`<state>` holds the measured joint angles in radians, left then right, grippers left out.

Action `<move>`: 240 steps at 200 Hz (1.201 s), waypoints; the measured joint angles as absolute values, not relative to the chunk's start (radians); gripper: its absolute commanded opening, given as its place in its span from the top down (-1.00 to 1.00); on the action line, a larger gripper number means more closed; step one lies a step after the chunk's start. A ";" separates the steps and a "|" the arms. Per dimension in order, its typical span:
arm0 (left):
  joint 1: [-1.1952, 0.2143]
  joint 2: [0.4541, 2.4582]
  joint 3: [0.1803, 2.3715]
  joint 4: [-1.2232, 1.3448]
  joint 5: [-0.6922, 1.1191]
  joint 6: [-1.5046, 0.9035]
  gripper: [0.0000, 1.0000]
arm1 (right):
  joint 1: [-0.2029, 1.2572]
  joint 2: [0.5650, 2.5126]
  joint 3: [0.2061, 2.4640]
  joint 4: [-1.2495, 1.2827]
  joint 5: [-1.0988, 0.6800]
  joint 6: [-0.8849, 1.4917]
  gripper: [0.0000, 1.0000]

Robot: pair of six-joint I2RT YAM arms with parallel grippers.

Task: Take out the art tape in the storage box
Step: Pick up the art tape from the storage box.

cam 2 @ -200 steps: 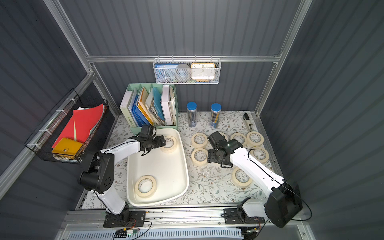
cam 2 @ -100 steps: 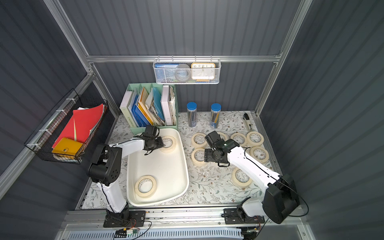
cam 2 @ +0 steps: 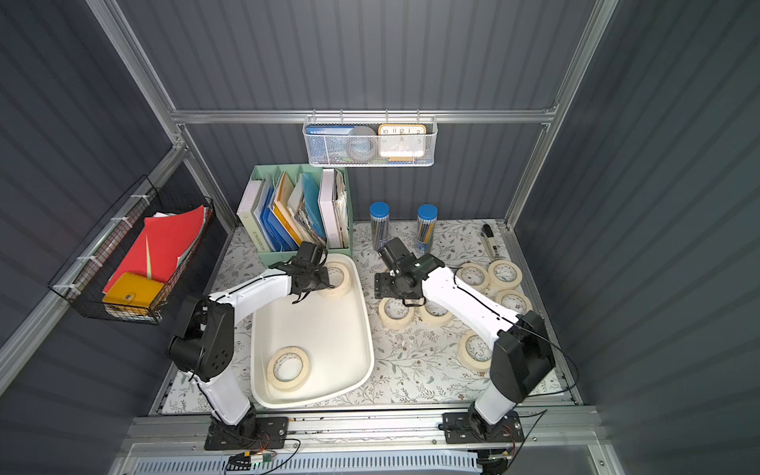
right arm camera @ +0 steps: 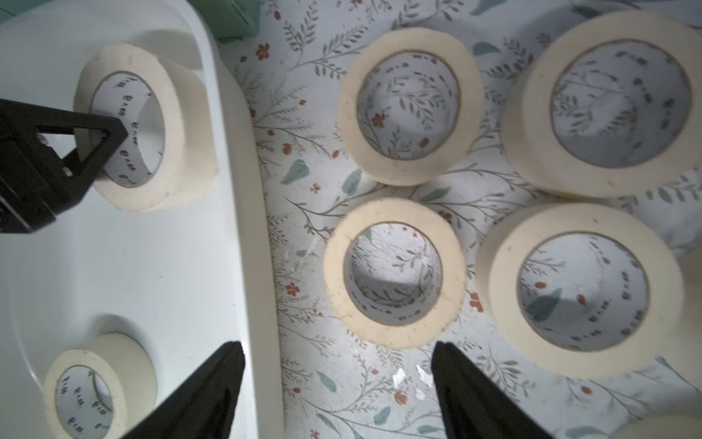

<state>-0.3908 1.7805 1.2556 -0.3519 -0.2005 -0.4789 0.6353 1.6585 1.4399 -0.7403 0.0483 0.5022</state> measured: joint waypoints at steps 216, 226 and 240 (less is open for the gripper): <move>-0.538 1.642 1.292 -0.421 -0.237 -0.459 -0.14 | 0.657 2.035 1.744 -0.660 -0.045 0.532 1.00; -0.534 1.623 1.278 -0.400 -0.231 -0.467 -0.33 | 0.656 2.035 1.741 -0.664 -0.047 0.532 1.00; -0.527 1.592 1.254 -0.375 -0.220 -0.458 -0.55 | 0.654 2.034 1.740 -0.666 -0.045 0.532 1.00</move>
<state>-0.5274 1.5925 1.2541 -0.3748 -0.2195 -0.4583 0.6544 2.0342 1.7405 -0.6662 -0.0448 0.5323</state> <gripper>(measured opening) 0.698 0.235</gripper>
